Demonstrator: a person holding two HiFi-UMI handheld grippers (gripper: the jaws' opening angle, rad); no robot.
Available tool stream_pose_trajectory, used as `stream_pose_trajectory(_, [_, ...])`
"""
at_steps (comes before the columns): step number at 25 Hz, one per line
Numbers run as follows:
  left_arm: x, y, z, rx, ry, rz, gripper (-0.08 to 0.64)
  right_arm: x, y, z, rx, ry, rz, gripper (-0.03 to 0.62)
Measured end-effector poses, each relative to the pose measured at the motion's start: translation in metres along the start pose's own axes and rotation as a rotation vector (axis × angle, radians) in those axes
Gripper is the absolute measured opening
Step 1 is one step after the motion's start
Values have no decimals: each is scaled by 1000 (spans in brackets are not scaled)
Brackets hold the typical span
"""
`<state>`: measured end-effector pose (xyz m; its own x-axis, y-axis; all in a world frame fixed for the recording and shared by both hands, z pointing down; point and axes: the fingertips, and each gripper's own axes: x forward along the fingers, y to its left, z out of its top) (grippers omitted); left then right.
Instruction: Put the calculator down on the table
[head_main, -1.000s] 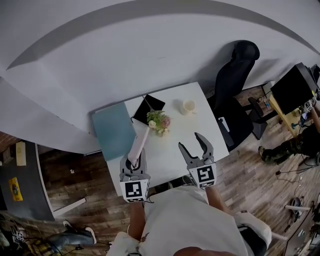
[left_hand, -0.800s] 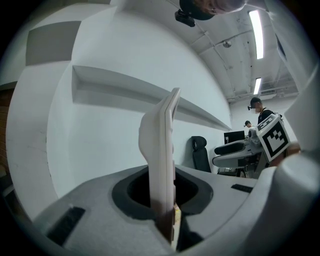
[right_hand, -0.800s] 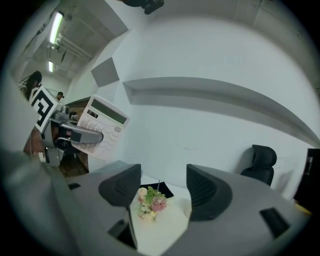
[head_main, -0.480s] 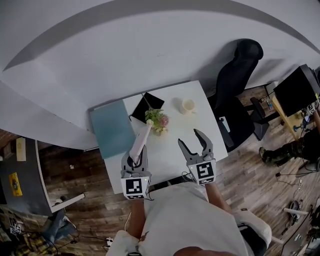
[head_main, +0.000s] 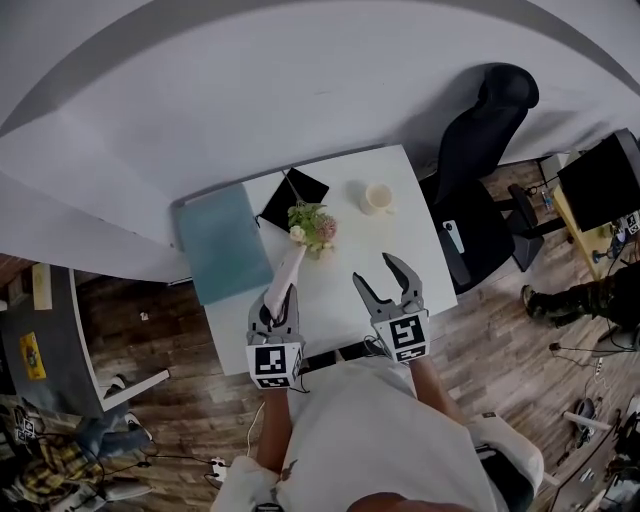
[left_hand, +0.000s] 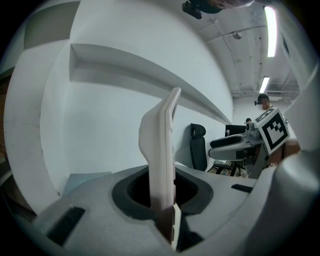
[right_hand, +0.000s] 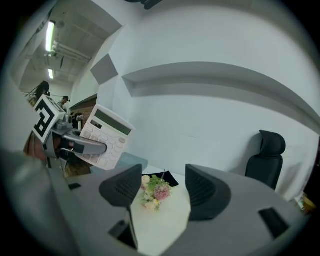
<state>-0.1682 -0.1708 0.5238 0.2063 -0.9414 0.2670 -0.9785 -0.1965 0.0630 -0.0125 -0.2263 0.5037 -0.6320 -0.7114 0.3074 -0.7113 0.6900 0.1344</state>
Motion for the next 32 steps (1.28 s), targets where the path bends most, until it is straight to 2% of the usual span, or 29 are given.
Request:
stream_pose_trajectory(18, [19, -18, -67, -102, 153, -64, 74, 13, 15, -59, 46, 129, 77, 276])
stream_pose_trajectory(32, [31, -28, -107, -175, 253, -119, 74, 14, 22, -96, 85, 212, 101, 273])
